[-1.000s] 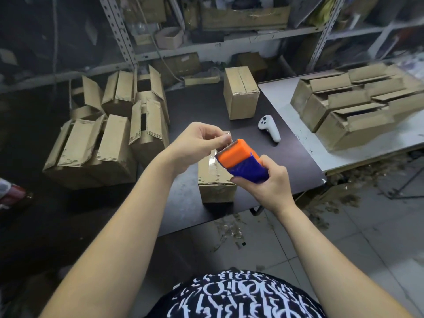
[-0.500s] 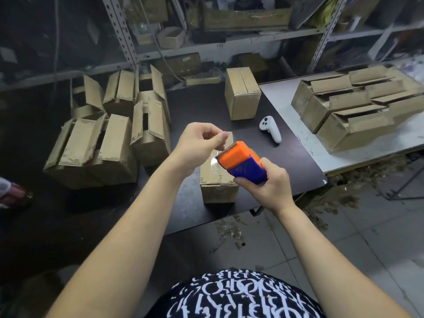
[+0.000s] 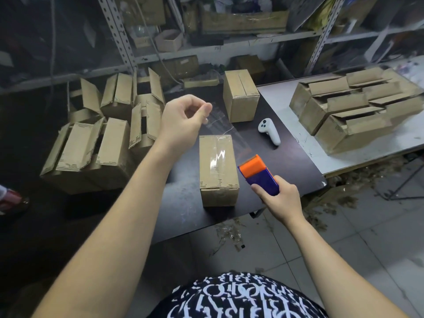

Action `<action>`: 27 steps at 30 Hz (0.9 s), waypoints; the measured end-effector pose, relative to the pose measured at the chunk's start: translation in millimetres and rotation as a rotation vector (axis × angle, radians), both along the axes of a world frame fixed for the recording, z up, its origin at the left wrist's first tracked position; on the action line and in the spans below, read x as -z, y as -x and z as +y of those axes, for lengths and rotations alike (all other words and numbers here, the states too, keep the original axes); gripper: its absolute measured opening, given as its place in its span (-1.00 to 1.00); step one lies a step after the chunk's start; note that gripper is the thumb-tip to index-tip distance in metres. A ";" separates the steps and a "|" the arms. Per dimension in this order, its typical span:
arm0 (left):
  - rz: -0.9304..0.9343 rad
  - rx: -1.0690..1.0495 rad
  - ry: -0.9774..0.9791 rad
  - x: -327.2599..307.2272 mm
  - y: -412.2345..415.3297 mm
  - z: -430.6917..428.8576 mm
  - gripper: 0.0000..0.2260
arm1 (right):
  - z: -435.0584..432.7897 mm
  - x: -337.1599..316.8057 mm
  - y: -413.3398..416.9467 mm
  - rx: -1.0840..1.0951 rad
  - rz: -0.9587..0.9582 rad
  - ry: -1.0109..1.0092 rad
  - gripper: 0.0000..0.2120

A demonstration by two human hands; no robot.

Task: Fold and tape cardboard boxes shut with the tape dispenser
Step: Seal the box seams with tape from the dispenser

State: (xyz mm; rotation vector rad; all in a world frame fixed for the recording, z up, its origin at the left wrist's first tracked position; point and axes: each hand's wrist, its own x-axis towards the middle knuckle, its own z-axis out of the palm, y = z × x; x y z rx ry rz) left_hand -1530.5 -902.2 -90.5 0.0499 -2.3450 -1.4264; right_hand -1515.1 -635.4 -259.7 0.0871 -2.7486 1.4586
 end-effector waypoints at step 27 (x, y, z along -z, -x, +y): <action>-0.116 0.283 -0.338 17.3 -33.6 23.0 -0.96 | -38.5 18.5 49.4 0.165 -0.292 -0.365 -0.66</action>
